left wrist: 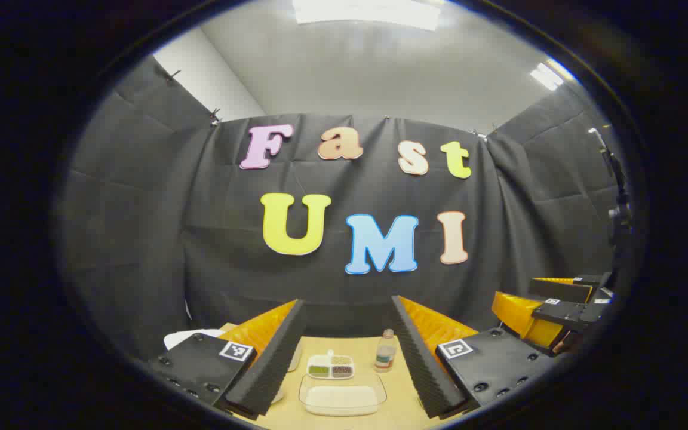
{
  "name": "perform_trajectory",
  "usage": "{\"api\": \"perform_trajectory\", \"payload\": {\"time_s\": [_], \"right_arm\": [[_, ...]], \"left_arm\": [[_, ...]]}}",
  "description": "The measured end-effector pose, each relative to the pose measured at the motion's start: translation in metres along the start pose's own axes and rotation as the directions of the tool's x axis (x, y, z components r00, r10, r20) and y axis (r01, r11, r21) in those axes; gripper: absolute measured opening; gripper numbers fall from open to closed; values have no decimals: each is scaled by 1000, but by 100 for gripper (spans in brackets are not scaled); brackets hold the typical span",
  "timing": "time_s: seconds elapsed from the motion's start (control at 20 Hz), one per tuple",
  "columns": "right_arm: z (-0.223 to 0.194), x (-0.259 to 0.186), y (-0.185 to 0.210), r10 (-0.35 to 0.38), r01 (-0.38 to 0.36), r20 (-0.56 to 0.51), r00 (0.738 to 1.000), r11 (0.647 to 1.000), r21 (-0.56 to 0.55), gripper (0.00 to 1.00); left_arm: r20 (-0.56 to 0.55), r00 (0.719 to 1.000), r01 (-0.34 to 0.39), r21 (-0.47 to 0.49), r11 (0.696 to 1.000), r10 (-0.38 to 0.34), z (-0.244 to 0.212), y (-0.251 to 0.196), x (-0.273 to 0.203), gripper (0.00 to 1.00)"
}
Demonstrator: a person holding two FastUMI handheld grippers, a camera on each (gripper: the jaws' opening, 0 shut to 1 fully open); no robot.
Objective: Close the left gripper, press the button to open the rice cooker; take a wooden spoon from the chopstick holder with the right hand, scoop a spoonful of rice and pour it into the rice cooker, then put the wooden spoon back into the chopstick holder.
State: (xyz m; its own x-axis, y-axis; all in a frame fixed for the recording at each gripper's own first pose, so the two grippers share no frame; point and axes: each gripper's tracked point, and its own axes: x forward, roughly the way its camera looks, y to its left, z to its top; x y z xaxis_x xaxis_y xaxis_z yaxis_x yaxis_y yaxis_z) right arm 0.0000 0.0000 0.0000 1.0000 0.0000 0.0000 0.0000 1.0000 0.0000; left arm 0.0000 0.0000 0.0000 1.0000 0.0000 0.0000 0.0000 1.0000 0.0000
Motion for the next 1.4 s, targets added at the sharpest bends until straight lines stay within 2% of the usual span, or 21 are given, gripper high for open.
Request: {"api": "perform_trajectory", "payload": {"time_s": [0.2, 1.05, 1.3, 1.4], "right_arm": [[3, -2, -2, -13, 13, 6, 1000, 1000, 8, 98], [0, 15, 0, -12, 12, 10, 1000, 1000, 18, 98], [-5, 19, 6, -4, 4, 0, 1000, 1000, 25, 98], [-6, 22, 10, 6, -6, -3, 1000, 1000, 19, 98]], "left_arm": [[-33, 999, 11, 7, 1000, -11, -6, -3, 1, 99], [-36, 999, -3, 29, 1000, 4, -4, 1, 12, 99], [-37, 999, 1, -9, 1000, -2, -8, 13, 14, 94], [-58, 998, -14, -12, 1000, 13, -20, 27, 16, 97]]}}
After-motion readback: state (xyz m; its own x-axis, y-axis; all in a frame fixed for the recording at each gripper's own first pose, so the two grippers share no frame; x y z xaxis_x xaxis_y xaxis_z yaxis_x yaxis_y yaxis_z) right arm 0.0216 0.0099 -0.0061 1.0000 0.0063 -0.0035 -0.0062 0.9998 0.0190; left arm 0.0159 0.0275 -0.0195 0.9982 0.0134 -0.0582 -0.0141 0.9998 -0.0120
